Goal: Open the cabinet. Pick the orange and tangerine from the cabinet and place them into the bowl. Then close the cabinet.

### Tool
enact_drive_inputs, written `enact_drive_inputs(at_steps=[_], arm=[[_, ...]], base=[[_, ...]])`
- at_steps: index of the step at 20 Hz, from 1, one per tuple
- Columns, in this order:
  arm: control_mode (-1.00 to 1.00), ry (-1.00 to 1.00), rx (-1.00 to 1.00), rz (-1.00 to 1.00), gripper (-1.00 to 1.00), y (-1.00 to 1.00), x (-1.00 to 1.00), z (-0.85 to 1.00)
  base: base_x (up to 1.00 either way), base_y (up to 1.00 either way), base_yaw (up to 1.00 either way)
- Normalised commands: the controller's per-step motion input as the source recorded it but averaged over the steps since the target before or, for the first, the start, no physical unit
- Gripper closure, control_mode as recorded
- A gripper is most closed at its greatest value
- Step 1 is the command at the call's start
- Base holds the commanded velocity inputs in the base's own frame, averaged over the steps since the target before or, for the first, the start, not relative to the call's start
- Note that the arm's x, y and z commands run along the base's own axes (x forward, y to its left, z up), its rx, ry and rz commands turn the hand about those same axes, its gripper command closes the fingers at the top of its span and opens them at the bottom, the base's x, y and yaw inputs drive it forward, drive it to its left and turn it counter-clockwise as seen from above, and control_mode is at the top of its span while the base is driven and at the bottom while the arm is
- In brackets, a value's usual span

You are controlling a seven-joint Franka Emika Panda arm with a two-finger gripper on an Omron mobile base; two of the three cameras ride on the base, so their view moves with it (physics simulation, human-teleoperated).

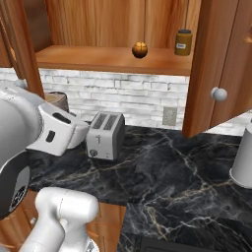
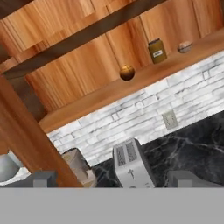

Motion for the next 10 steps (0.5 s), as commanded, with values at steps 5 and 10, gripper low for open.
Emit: enact_drive_inputs(at_steps=[5,10], arm=[[-1.0,0.0,0.13,0.14,-1.0,-0.19,0.2,0.0],[-1.0,0.0,0.16,0.16,-1.0,-0.22,0.31,-0.13]], base=[[0.0,0.0,0.0],[0.0,0.0,0.0]])
